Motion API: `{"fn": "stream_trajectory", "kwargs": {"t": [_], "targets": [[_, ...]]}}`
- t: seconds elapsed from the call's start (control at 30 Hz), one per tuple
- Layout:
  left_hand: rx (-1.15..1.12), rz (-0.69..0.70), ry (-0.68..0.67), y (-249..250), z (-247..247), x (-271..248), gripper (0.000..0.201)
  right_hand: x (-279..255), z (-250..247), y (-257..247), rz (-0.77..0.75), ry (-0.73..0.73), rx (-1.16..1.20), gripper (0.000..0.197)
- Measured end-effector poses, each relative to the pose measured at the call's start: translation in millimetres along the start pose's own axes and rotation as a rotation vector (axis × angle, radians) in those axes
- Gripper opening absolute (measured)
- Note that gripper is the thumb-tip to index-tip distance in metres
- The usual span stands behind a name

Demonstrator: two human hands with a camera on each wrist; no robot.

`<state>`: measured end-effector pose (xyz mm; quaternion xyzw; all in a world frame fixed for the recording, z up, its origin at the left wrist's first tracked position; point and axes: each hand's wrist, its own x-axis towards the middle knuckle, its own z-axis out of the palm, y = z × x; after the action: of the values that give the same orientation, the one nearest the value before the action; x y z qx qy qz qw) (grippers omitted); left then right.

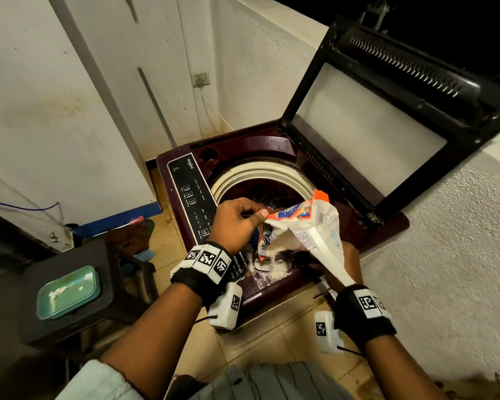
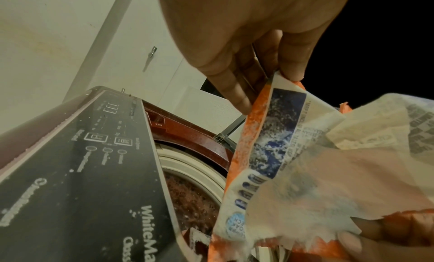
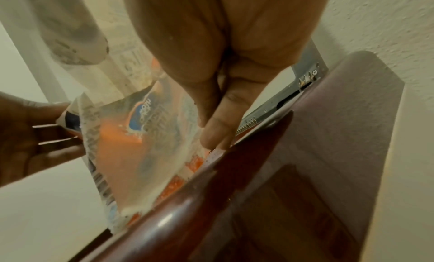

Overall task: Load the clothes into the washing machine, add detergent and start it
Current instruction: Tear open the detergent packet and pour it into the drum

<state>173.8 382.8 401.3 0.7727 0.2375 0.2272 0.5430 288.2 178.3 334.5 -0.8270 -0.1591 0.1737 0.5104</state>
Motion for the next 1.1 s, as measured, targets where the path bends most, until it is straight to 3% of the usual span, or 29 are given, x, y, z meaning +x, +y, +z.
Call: {"fn": "stream_trajectory", "kwargs": {"t": [0.17,0.3,0.5,0.63,0.83,0.97,1.03,1.1], "targets": [[-0.009,-0.009,0.002,1,-2,-1,0.007,0,3,0,0.003,-0.002,0.066,0.03],[-0.02,0.003,-0.013,1,-3,0,0.009,2,0,-5,0.031,0.03,0.119,0.043],[-0.007,0.057,0.009,4,-4,-1,0.007,-1,2,0,-0.061,0.027,0.158,0.025],[0.001,0.055,0.018,7,-4,-2,0.006,-6,6,6,-0.021,0.024,0.197,0.021],[0.007,0.056,0.011,5,-5,-5,0.008,-19,3,-14,-0.02,0.031,0.249,0.035],[0.007,0.071,0.007,7,-3,-4,0.006,-20,7,-5,0.04,0.059,0.256,0.016],[0.008,0.102,0.009,11,-1,-5,0.008,-19,10,-19,0.07,0.11,0.303,0.027],[0.045,0.107,0.002,15,1,-5,0.007,-20,10,-24,0.194,0.12,0.362,0.036]]}}
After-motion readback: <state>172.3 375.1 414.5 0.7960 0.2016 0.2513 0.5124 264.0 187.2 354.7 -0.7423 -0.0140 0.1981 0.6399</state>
